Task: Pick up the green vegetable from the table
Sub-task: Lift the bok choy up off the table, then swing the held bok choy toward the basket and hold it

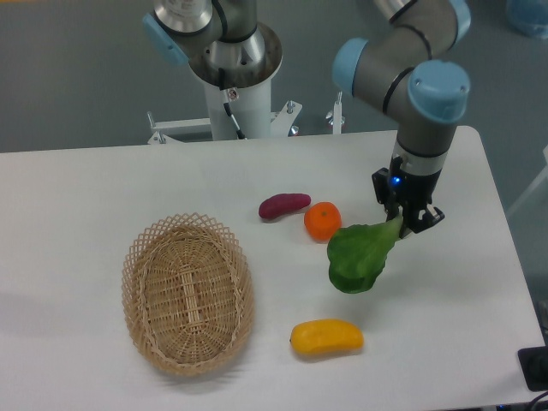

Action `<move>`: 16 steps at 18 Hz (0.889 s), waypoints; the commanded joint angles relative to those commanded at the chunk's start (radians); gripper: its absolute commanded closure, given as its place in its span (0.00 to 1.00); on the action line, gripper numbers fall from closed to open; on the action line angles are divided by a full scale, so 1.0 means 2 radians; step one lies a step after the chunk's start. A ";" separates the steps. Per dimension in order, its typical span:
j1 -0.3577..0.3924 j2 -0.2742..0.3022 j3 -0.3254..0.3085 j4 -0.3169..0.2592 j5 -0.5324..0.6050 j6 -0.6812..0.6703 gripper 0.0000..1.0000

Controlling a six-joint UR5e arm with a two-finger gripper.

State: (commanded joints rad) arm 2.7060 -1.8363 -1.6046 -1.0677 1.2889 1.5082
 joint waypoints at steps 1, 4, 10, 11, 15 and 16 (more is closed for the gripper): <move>-0.007 0.008 0.006 0.001 -0.015 -0.022 0.71; -0.042 0.012 0.024 0.005 -0.038 -0.113 0.71; -0.075 0.018 0.035 0.015 -0.042 -0.197 0.71; -0.075 0.021 0.034 0.015 -0.042 -0.197 0.71; -0.075 0.028 0.034 0.013 -0.040 -0.199 0.71; -0.075 0.030 0.033 0.014 -0.036 -0.200 0.71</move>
State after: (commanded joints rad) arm 2.5556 -1.7764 -1.5386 -1.0401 1.2164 1.1076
